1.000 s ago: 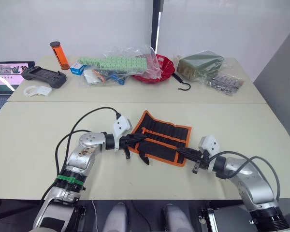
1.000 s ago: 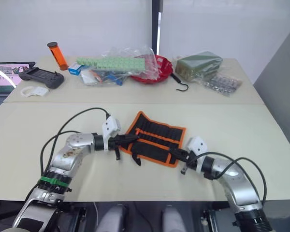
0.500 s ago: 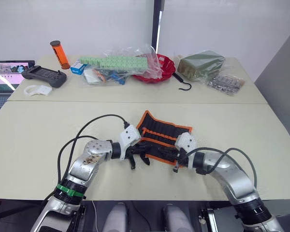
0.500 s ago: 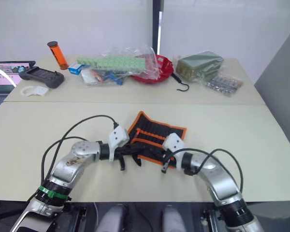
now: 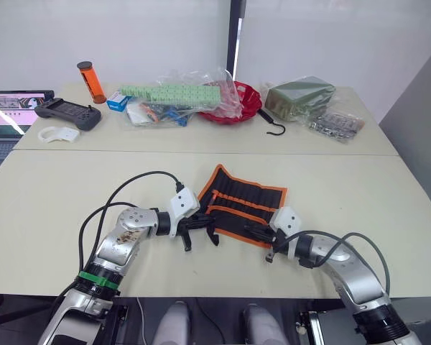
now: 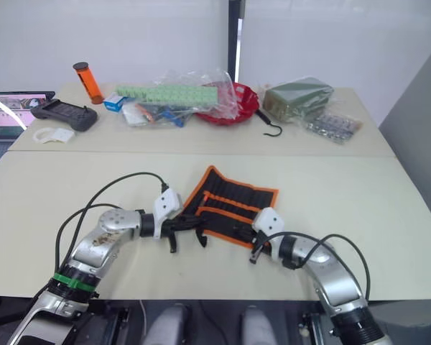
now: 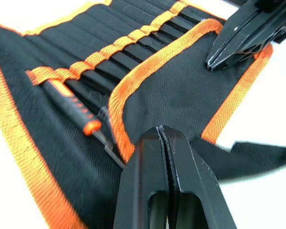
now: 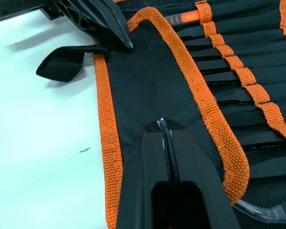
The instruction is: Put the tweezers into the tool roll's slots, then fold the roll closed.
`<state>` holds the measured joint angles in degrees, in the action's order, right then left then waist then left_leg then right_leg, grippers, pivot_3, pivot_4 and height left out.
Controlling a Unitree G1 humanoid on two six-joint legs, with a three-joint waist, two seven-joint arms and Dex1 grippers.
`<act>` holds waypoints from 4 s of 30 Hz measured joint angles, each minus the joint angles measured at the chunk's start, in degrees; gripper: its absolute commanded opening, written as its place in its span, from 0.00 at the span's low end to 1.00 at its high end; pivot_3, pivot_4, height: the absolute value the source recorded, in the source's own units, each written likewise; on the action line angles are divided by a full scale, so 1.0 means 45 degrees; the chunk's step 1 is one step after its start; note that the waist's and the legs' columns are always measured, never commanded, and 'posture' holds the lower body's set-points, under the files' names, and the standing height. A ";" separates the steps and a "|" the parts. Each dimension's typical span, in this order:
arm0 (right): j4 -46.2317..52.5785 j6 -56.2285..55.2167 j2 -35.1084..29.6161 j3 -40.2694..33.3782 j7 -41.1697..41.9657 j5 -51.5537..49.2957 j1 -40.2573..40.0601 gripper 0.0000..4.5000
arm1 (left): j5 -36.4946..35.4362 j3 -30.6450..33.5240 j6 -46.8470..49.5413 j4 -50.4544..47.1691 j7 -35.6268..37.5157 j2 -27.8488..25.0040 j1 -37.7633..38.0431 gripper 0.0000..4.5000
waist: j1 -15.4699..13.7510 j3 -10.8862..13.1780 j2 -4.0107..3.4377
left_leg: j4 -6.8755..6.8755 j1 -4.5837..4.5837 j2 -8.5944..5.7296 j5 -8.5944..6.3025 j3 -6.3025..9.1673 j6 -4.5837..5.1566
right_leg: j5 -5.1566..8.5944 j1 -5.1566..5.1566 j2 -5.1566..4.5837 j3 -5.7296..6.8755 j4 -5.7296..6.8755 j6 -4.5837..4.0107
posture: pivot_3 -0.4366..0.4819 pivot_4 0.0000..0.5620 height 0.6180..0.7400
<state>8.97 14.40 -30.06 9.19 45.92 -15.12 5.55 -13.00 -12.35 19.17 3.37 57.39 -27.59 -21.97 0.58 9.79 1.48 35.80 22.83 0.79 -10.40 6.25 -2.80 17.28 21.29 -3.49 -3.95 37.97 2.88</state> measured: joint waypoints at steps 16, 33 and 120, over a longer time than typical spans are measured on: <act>0.4276 0.6379 -0.1325 -0.5379 -0.1234 -0.6268 -0.2391 0.55 | -0.2310 0.2820 0.1048 -0.0970 0.2595 -0.3591 -0.0650 0.39 | 0.0132 0.0009 -0.0006 | -0.0040 0.0135 0.0012 -0.0003 -0.0004 0.0005 | -0.0017 0.0172 0.0009 -0.0009 0.0013 -0.0029 | 0.48 0.27 1.00; 0.5291 0.7964 -0.0565 -0.8355 -0.3124 -1.0213 -0.6702 1.00 | -0.3315 0.4004 0.0268 -0.0794 0.4504 -0.5026 0.0447 0.99 | 0.0077 0.0016 -0.0015 | -0.0035 0.0136 0.0032 -0.0002 -0.0024 0.0006 | -0.0006 0.0181 0.0014 -0.0018 0.0012 -0.0019 | 0.48 0.27 1.00; -0.2046 1.5704 -0.4540 -0.0281 -0.2589 -0.9022 0.7978 0.01 | -0.3999 0.4386 0.0938 -0.5930 0.0417 -0.3656 0.4423 1.00 | 0.0173 0.0060 -0.0077 | -0.0027 0.0173 0.0026 -0.0004 -0.0047 0.0012 | -0.0022 0.0220 0.0016 -0.0040 0.0005 -0.0049 | 0.48 0.27 1.00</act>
<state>-0.24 85.06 -50.50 7.93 34.27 -55.72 41.45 -31.00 7.39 23.39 -23.32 59.27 -44.04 -2.06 1.35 10.06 1.14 35.68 23.61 0.90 -10.42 6.04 -2.75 17.18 22.28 -3.42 -4.13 37.99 2.66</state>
